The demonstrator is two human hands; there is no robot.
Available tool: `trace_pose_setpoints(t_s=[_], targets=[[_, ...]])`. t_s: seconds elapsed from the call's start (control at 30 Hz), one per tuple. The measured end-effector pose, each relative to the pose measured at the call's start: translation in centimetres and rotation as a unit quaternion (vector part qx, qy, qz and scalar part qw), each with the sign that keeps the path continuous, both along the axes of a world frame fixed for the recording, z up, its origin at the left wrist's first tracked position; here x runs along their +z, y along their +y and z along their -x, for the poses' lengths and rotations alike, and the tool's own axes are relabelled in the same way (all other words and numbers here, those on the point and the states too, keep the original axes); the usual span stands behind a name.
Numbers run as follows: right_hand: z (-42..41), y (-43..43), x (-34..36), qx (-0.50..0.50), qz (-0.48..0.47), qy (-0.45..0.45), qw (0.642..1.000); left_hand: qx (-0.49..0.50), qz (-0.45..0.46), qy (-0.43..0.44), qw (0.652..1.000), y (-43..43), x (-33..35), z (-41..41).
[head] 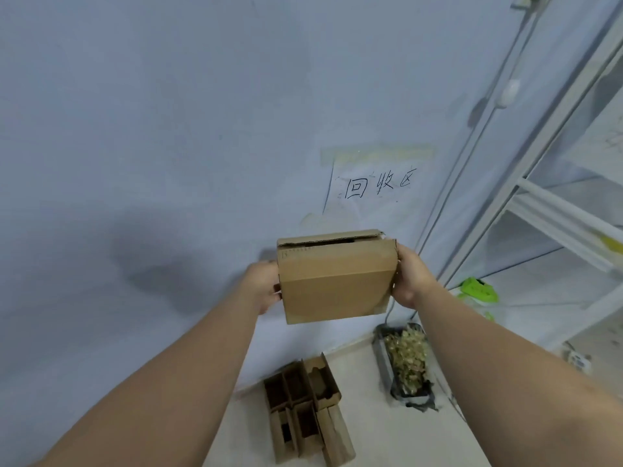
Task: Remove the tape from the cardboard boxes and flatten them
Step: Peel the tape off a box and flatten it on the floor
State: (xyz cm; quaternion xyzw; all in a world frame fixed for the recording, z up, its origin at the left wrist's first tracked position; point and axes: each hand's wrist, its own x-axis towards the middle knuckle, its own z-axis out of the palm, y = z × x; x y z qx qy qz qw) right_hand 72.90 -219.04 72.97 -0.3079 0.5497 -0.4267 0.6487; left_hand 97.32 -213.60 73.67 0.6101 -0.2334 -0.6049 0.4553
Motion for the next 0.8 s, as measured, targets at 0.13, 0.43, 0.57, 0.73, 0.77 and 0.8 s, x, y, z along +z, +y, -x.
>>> trace_pose_setpoints(t_s=[0.13, 0.43, 0.57, 0.73, 0.77, 0.8], targets=[[1.7, -3.0, -1.5, 0.045, -0.018, 0.009, 0.999, 0.025, -0.015, -0.023, 0.999, -2.0, -2.1, 1.7], [10.6, -8.6, -7.7, 0.207, -0.054, 0.043, 0.976, 0.113, -0.085, -0.016, 0.99, -2.8, -7.7, 11.1], [13.2, -8.1, -12.2, 0.246, -0.127, 0.028, 0.961, 0.156, -0.136, 0.087, 0.974, -1.1, -11.9, 14.1], [14.0, -4.7, -18.4, 0.227, -0.18, 0.024, 0.957, 0.172, -0.168, 0.07, 0.968, 1.5, -16.6, 16.0], [14.1, -3.8, -19.9, 0.215, -0.194, 0.026, 0.957, 0.166, -0.172, 0.07, 0.969, 1.9, -17.8, 15.9], [14.1, -2.8, -21.5, 0.206, -0.209, 0.027, 0.956, 0.151, -0.174, 0.069, 0.971, 2.5, -19.1, 15.7]])
